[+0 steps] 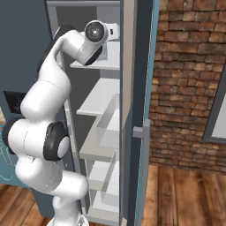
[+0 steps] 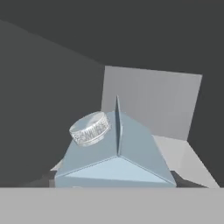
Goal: Take out the milk from the fridge and place it on the tray on the counter. Then take the sugar cube near the tray and place it in the tray.
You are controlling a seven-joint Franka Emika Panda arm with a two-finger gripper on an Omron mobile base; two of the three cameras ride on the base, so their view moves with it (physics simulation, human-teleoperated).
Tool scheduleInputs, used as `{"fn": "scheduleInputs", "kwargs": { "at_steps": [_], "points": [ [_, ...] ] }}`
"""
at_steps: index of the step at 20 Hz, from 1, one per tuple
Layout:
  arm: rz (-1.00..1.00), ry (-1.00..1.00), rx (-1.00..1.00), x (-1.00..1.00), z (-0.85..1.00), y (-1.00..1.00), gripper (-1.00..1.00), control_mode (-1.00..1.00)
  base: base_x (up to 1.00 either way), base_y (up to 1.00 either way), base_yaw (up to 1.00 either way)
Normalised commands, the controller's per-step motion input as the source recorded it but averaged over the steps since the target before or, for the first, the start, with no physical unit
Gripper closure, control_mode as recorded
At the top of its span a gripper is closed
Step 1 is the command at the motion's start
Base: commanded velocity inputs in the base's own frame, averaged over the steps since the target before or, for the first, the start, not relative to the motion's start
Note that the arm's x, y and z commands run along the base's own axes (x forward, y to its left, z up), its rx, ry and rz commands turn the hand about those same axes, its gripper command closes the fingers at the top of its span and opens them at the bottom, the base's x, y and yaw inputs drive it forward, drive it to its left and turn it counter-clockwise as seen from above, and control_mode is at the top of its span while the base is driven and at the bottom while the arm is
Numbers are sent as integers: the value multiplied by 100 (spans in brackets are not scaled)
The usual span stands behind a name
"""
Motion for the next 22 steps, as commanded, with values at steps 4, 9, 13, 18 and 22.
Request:
{"fn": "scheduleInputs", "kwargs": {
  "at_steps": [4,9,13,18,22],
  "points": [
    [0,-23,0,-100,-2,32,100,-100,0,0,0],
    [-1,8,2,-100,47,4,100,-100,0,0,0],
    [-1,1,3,-100,86,-14,100,-100,0,0,0],
    [-3,34,-1,-91,15,1,100,-100,0,0,0],
    [-6,39,0,-92,0,0,100,-100,0,0,0]
  ]
}}
